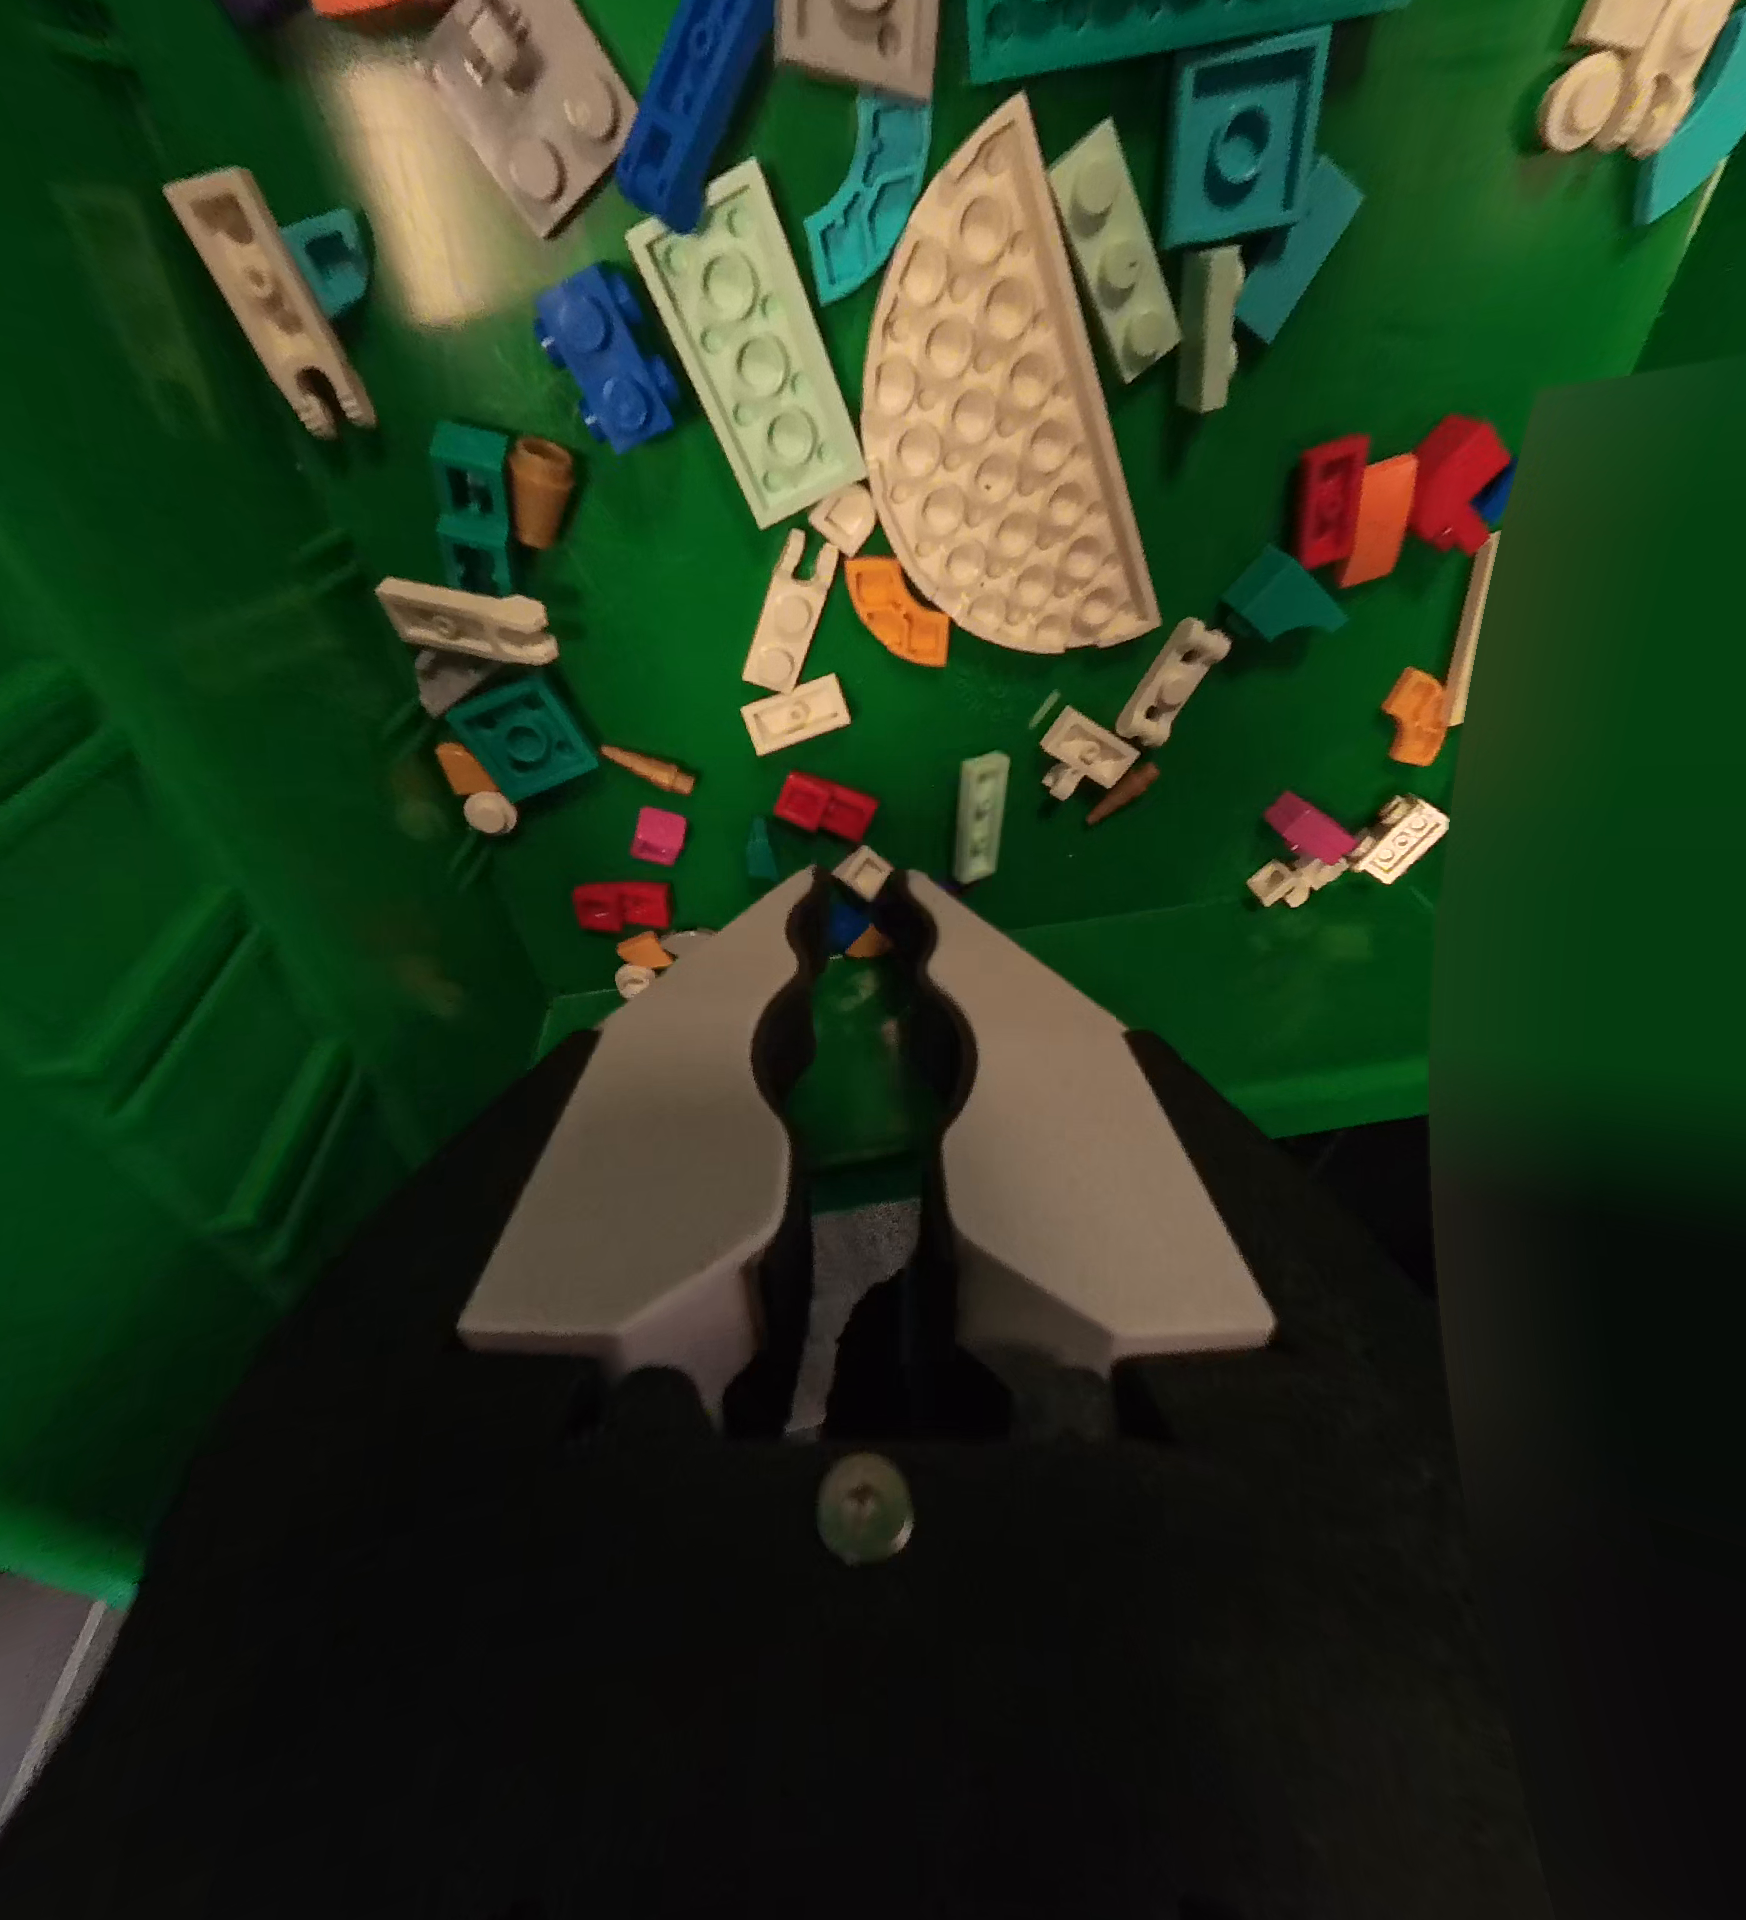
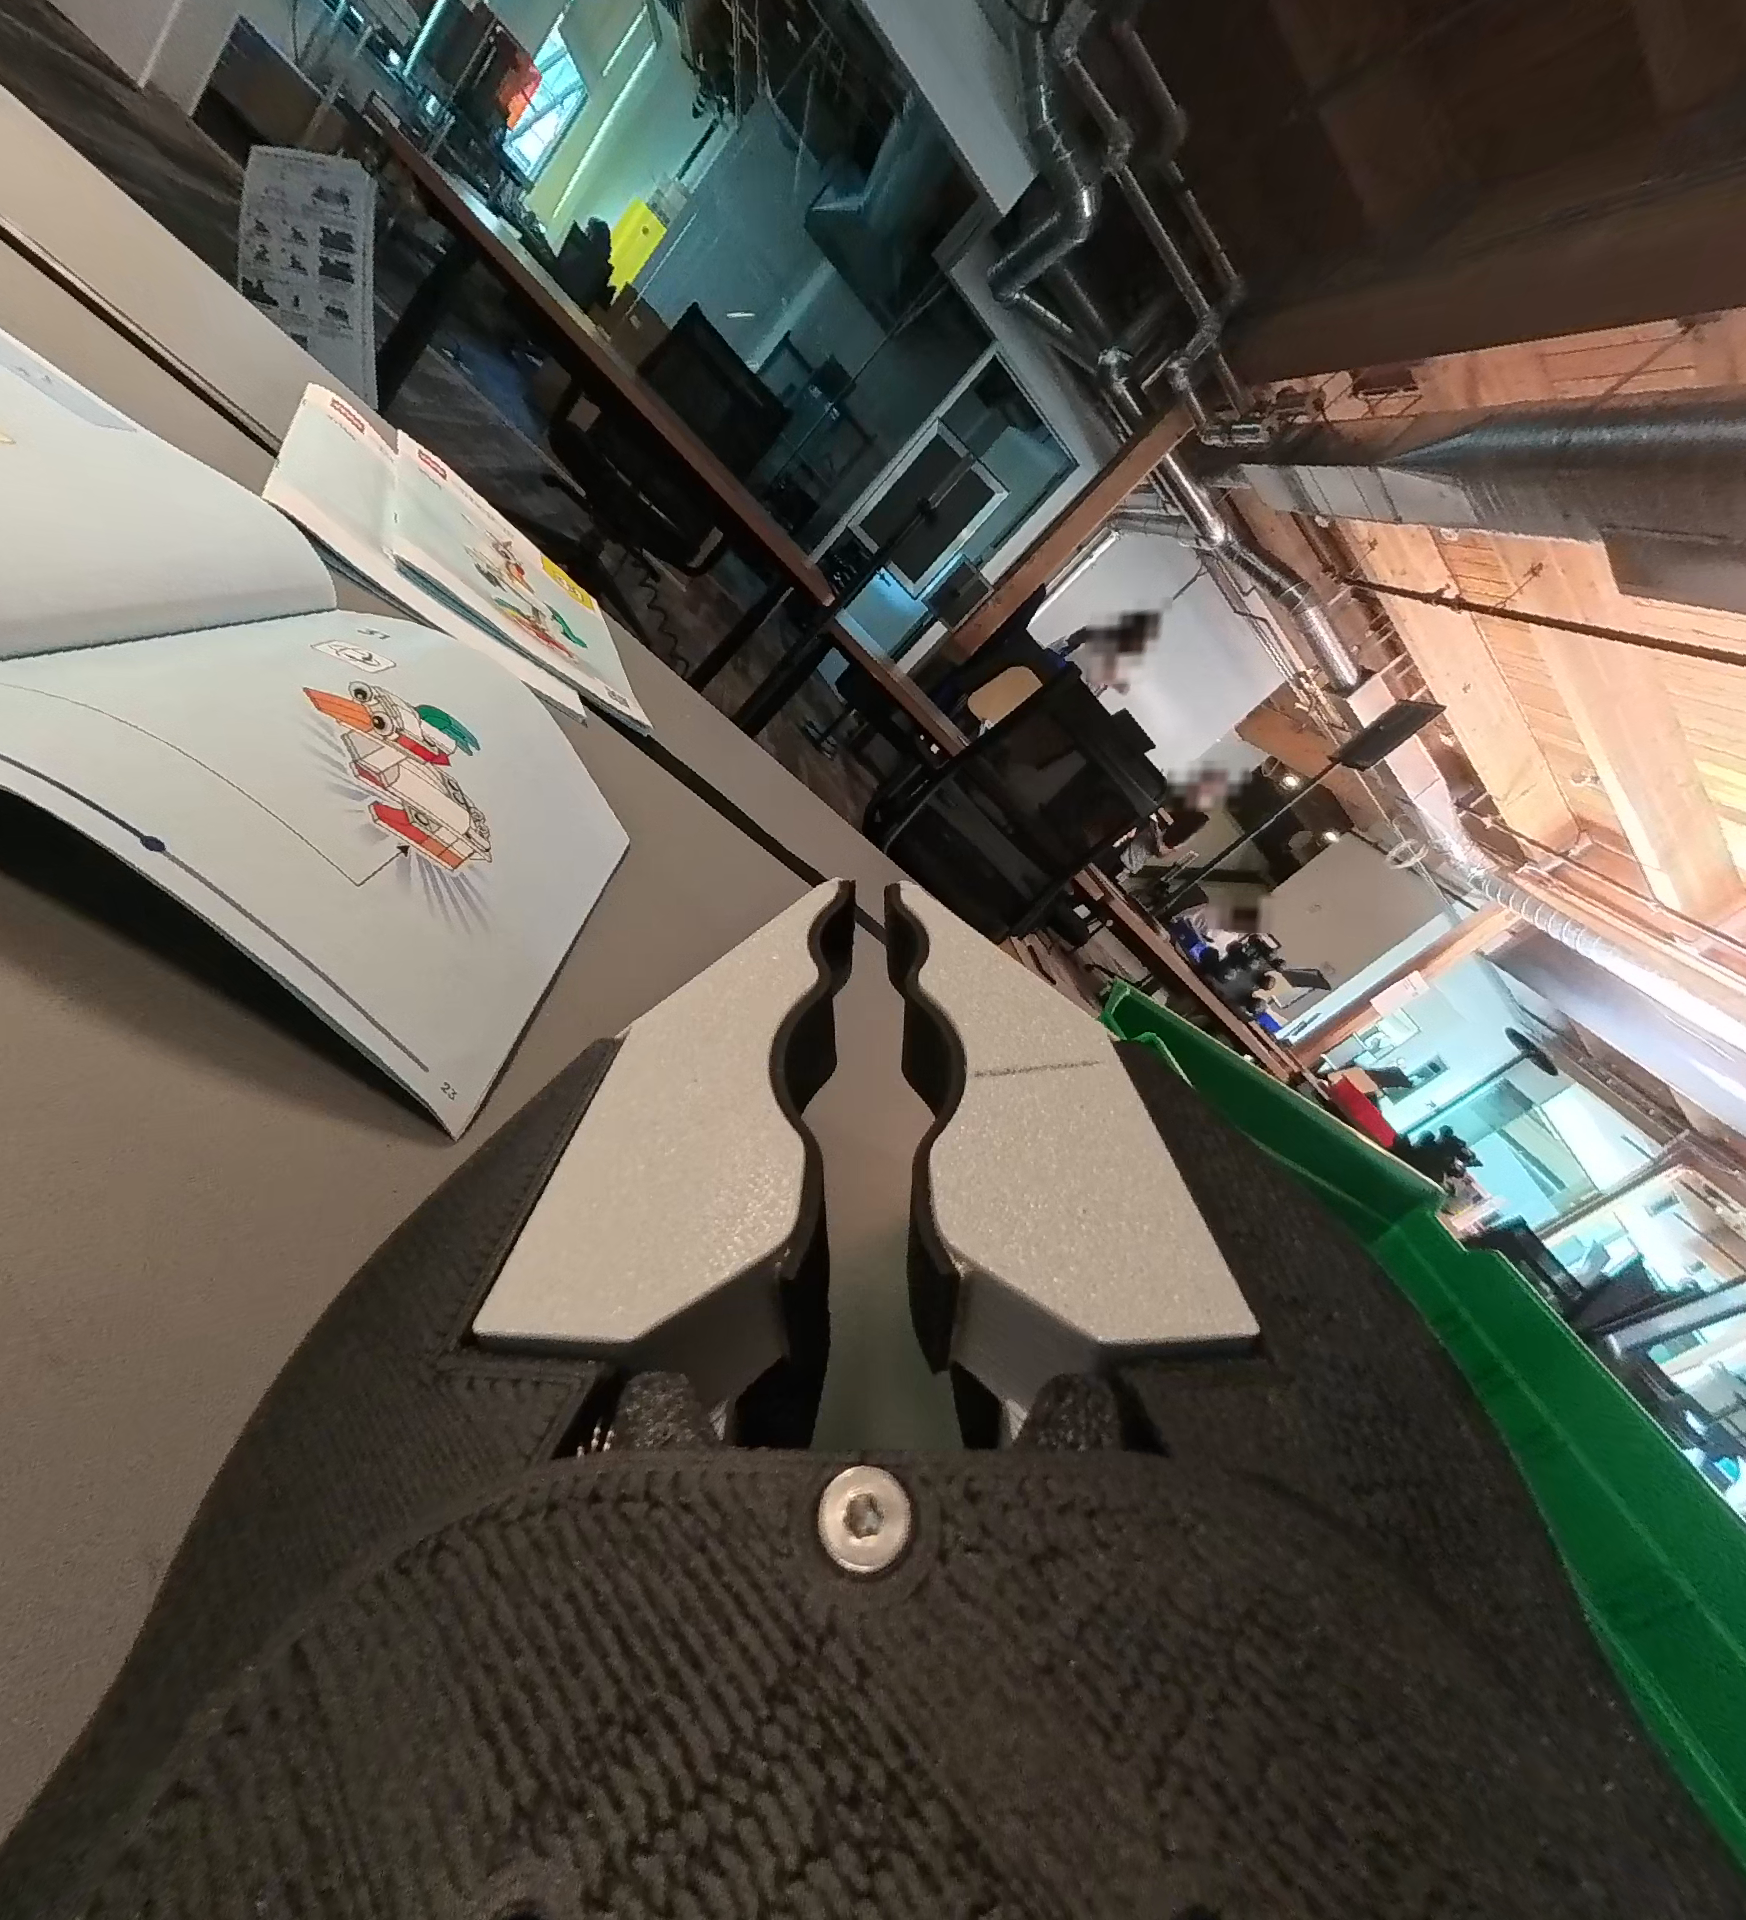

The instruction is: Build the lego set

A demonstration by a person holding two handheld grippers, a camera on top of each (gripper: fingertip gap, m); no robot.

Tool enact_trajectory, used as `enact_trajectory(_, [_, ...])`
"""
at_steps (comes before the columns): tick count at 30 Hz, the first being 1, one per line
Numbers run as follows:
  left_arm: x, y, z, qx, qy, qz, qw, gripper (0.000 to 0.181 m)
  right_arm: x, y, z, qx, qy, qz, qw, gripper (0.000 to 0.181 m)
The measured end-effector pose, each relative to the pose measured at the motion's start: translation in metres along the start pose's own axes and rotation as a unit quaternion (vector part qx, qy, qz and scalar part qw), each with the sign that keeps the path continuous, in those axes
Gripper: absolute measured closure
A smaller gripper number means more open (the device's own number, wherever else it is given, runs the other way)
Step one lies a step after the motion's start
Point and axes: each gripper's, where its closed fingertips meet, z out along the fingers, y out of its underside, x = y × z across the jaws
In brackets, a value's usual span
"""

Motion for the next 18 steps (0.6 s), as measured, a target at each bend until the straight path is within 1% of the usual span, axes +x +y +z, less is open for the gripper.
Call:
enact_trajectory(1, [-0.001, 0.000, 0.000, 0.000, -0.001, 0.001, 1.000, 0.173, 0.000, 0.000, 0.000, 0.000, 0.000, 0.000, 1.000, 0.178])
enact_trajectory(4, [-0.001, 0.000, -0.001, 0.001, -0.006, -0.001, 1.000, 0.174, 0.000, 0.000, 0.000, 0.000, 0.000, 0.001, 1.000, 0.178])
enact_trajectory(6, [-0.001, -0.007, -0.006, 0.026, -0.021, 0.005, 0.999, 0.181, 0.000, 0.000, 0.000, 0.001, 0.000, 0.002, 1.000, 0.178])
enact_trajectory(8, [0.000, -0.017, -0.022, 0.072, -0.043, 0.013, 0.996, 0.180, 0.000, 0.000, 0.000, 0.001, 0.000, 0.002, 1.000, 0.178])
enact_trajectory(11, [0.014, -0.037, -0.059, 0.170, -0.069, 0.030, 0.982, 0.180, 0.000, 0.000, 0.000, 0.002, 0.000, 0.003, 1.000, 0.178])
enact_trajectory(13, [0.034, -0.050, -0.088, 0.241, -0.086, 0.053, 0.965, 0.181, 0.000, -0.001, 0.000, 0.003, 0.000, 0.005, 1.000, 0.178])
enact_trajectory(15, [0.064, -0.061, -0.116, 0.305, -0.094, 0.088, 0.944, 0.181, 0.001, -0.001, 0.000, 0.006, 0.000, 0.008, 1.000, 0.178])
enact_trajectory(18, [0.117, -0.073, -0.147, 0.368, -0.098, 0.153, 0.912, 0.181, 0.002, -0.003, 0.000, 0.011, 0.000, 0.016, 1.000, 0.178])
